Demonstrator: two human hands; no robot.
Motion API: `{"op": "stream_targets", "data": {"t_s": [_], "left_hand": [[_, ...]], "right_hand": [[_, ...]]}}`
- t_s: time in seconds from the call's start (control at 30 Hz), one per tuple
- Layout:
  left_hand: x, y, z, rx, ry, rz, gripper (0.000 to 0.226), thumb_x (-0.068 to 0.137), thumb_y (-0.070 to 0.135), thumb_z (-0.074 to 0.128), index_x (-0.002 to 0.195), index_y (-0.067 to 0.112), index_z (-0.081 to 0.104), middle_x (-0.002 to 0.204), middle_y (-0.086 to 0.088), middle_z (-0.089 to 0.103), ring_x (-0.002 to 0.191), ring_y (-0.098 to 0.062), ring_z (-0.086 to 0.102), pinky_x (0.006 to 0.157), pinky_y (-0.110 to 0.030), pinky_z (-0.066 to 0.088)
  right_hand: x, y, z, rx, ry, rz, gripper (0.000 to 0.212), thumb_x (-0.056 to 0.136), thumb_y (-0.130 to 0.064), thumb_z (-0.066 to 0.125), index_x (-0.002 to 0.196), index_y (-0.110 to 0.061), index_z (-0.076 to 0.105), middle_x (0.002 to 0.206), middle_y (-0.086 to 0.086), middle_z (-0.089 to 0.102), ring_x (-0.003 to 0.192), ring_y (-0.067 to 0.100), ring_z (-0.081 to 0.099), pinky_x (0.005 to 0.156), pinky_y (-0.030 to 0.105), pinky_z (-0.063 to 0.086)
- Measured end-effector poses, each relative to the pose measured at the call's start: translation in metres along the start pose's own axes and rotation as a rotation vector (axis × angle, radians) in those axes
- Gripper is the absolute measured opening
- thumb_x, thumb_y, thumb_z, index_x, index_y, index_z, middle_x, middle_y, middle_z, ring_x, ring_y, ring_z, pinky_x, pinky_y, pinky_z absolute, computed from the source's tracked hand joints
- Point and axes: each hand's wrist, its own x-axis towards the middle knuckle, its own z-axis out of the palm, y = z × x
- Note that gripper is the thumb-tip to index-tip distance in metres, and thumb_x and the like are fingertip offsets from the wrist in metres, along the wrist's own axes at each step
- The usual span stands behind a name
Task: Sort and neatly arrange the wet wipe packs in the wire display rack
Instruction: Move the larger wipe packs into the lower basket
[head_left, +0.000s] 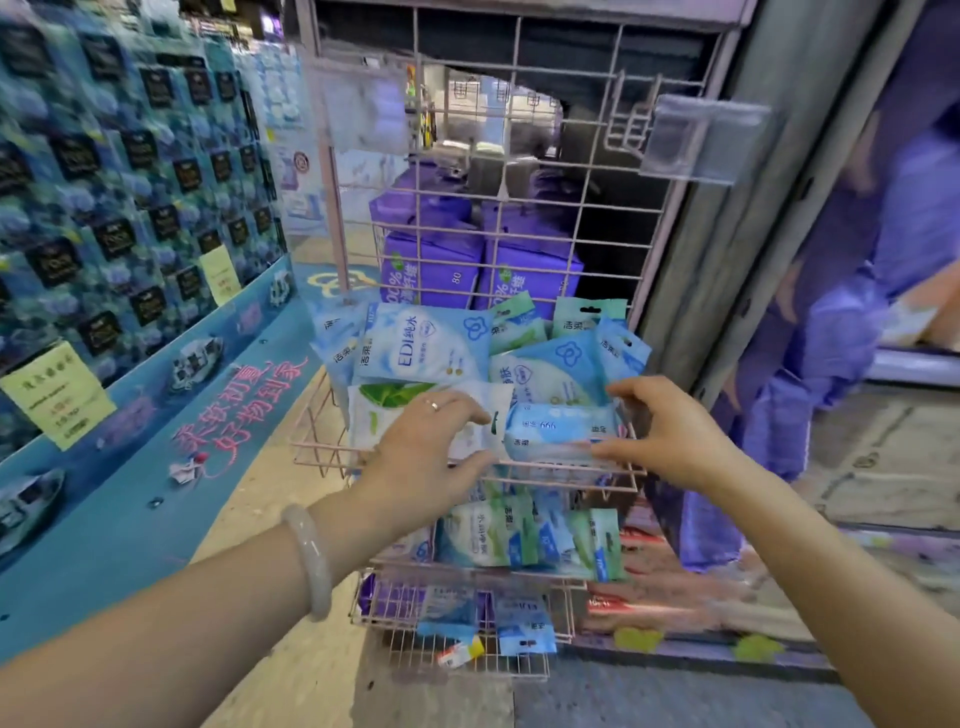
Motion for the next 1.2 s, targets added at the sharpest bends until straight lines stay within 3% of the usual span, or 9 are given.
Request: {"op": "stream_targets", "data": {"t_s": [0.07, 0.17, 0.3, 0.43, 0.57, 0.67, 0.9, 1.07, 1.2], "left_hand": [[0.02, 0.012, 0.012, 0.044, -0.049, 0.003, 0.044, 0.082, 0.031, 0.066, 0.12, 0.011, 0.055, 0.126, -0.008, 0.054, 0.121, -0.024, 0.044, 0.097, -0.02, 0.022], [0.043, 0.021, 0.027, 0.215, -0.158, -0.043, 0.059, 0.082, 0.041, 0.061, 0.132, 0.015, 0.044, 0.135, -0.007, 0.047, 0.127, -0.023, 0.038, 0.098, -0.026, 0.018], [0.057, 0.02, 0.036, 0.368, -0.27, -0.091, 0.066, 0.08, 0.049, 0.06, 0.134, 0.017, 0.04, 0.136, -0.007, 0.043, 0.127, -0.026, 0.036, 0.102, -0.035, 0.028], [0.06, 0.02, 0.036, 0.445, -0.327, -0.075, 0.067, 0.077, 0.054, 0.06, 0.133, 0.02, 0.044, 0.129, -0.007, 0.039, 0.12, -0.026, 0.034, 0.098, -0.038, 0.032], [0.061, 0.021, 0.037, 0.453, -0.35, -0.091, 0.073, 0.073, 0.058, 0.063, 0.133, 0.021, 0.044, 0.127, -0.009, 0.036, 0.117, -0.028, 0.034, 0.1, -0.039, 0.032], [0.061, 0.02, 0.039, 0.397, -0.301, -0.119, 0.073, 0.07, 0.057, 0.066, 0.13, 0.02, 0.047, 0.126, -0.009, 0.038, 0.118, -0.028, 0.035, 0.1, -0.038, 0.031], [0.053, 0.014, 0.033, 0.194, -0.23, -0.148, 0.078, 0.066, 0.047, 0.075, 0.133, 0.02, 0.046, 0.135, -0.008, 0.037, 0.127, -0.024, 0.035, 0.099, -0.026, 0.023], [0.05, 0.011, 0.029, 0.152, -0.26, -0.139, 0.084, 0.064, 0.046, 0.077, 0.135, 0.017, 0.044, 0.138, -0.01, 0.038, 0.13, -0.023, 0.033, 0.1, -0.022, 0.019], [0.05, 0.013, 0.031, 0.17, -0.286, -0.164, 0.087, 0.066, 0.051, 0.074, 0.138, 0.018, 0.039, 0.14, -0.009, 0.036, 0.132, -0.024, 0.03, 0.106, -0.028, 0.022]], "right_hand": [[0.015, 0.003, 0.001, -0.013, -0.118, 0.017, 0.079, 0.06, -0.037, 0.083, 0.127, -0.012, 0.049, 0.124, 0.004, 0.054, 0.11, 0.018, 0.052, 0.092, 0.025, 0.038], [0.026, 0.007, 0.007, 0.01, -0.168, 0.004, 0.075, 0.061, -0.038, 0.082, 0.124, -0.018, 0.049, 0.123, 0.001, 0.055, 0.106, 0.014, 0.051, 0.087, 0.023, 0.039], [0.027, 0.013, 0.012, 0.06, -0.274, 0.04, 0.065, 0.06, -0.034, 0.083, 0.113, -0.03, 0.046, 0.11, -0.006, 0.054, 0.092, 0.014, 0.055, 0.072, 0.023, 0.039], [0.027, 0.012, 0.013, 0.055, -0.333, 0.045, 0.069, 0.062, -0.03, 0.082, 0.12, -0.025, 0.045, 0.103, -0.005, 0.053, 0.085, 0.014, 0.056, 0.068, 0.024, 0.041], [0.028, 0.009, 0.013, 0.04, -0.306, -0.004, 0.061, 0.067, -0.032, 0.079, 0.118, -0.023, 0.047, 0.092, -0.008, 0.052, 0.066, -0.001, 0.047, 0.053, 0.018, 0.034], [0.027, 0.01, 0.013, 0.068, -0.254, -0.023, 0.048, 0.067, -0.032, 0.078, 0.104, -0.029, 0.048, 0.087, -0.003, 0.058, 0.063, 0.003, 0.049, 0.051, 0.02, 0.035], [0.022, 0.015, 0.01, 0.181, -0.178, -0.028, 0.043, 0.066, -0.034, 0.079, 0.097, -0.035, 0.049, 0.094, 0.012, 0.065, 0.082, 0.027, 0.062, 0.072, 0.037, 0.051], [0.027, 0.018, 0.002, 0.384, -0.057, -0.028, 0.026, 0.067, -0.023, 0.079, 0.071, -0.028, 0.055, 0.06, -0.002, 0.047, 0.055, 0.014, 0.041, 0.058, 0.033, 0.04], [0.028, 0.019, 0.0, 0.46, -0.002, -0.015, 0.026, 0.07, -0.016, 0.077, 0.062, -0.026, 0.055, 0.052, -0.012, 0.053, 0.052, 0.011, 0.048, 0.056, 0.036, 0.046]]}}
